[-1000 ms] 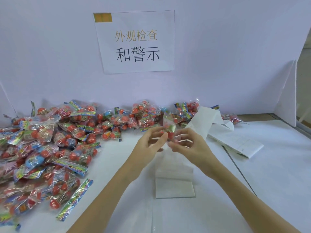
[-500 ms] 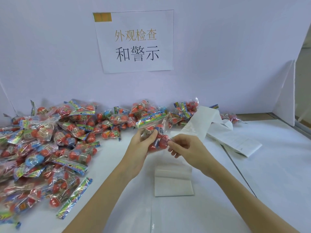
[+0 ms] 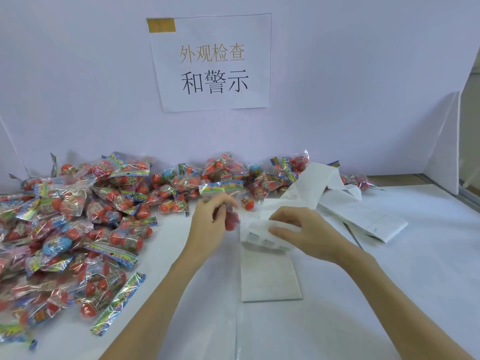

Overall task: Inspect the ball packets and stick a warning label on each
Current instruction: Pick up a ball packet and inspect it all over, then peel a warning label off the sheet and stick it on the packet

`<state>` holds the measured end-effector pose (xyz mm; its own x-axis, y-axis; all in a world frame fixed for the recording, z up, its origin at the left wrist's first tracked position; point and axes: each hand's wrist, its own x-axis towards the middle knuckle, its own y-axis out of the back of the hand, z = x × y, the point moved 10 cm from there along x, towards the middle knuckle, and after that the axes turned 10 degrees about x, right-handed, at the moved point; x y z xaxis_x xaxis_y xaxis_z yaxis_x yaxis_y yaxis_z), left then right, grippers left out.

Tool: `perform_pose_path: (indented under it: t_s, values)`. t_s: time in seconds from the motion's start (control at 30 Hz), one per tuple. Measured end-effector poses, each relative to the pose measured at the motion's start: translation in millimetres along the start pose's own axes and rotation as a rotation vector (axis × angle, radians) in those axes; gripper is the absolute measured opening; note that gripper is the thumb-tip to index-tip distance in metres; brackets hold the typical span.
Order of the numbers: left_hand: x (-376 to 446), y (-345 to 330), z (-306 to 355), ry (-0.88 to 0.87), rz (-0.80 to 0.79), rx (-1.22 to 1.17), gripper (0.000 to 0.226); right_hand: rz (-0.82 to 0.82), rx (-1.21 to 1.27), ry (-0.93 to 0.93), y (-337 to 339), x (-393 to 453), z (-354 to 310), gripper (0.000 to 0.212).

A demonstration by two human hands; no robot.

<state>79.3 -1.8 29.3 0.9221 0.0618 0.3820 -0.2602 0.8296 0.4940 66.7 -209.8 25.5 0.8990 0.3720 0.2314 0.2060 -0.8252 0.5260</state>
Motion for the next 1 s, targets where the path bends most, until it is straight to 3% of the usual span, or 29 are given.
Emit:
perform_pose_path:
  t_s: [0.07, 0.23, 0.4, 0.57, 0.73, 0.83, 0.93, 1.0]
  values:
    - [-4.0, -11.4, 4.8, 0.017, -0.057, -0.047, 0.032, 0.051, -0.043, 0.032, 6.5, 2.0, -1.3, 0.010]
    - [-16.1, -38.9, 15.4, -0.028, -0.243, -0.078, 0.011, 0.120, -0.029, 0.066, 12.2, 2.8, -5.1, 0.014]
    - [-10.7, -27.9, 7.7, -0.017, -0.110, 0.010, 0.002, 0.198, 0.006, 0.073, 17.7, 0.7, -7.2, 0.030]
    - [-4.5, -20.8, -4.4, 0.054, -0.046, -0.043, 0.016, 0.154, 0.056, 0.046, 14.4, 0.7, 0.5, 0.062]
    - [-6.0, -17.3, 4.5, 0.003, -0.039, -0.023, 0.009, 0.254, 0.170, 0.018, 25.6, 2.4, 9.2, 0.044]
    - [-10.0, -23.0, 13.8, -0.070, -0.108, 0.003, 0.031, 0.266, 0.165, 0.009, 28.0, 3.2, 12.1, 0.023]
    - [-11.0, -20.9, 16.0, -0.105, -0.088, 0.044, 0.016, 0.258, 0.146, 0.004, 25.6, 4.5, 14.1, 0.004]
    - [-10.4, -18.4, 15.6, -0.127, -0.073, 0.095, 0.012, 0.230, 0.174, 0.027, 22.6, 3.9, 10.8, 0.011]
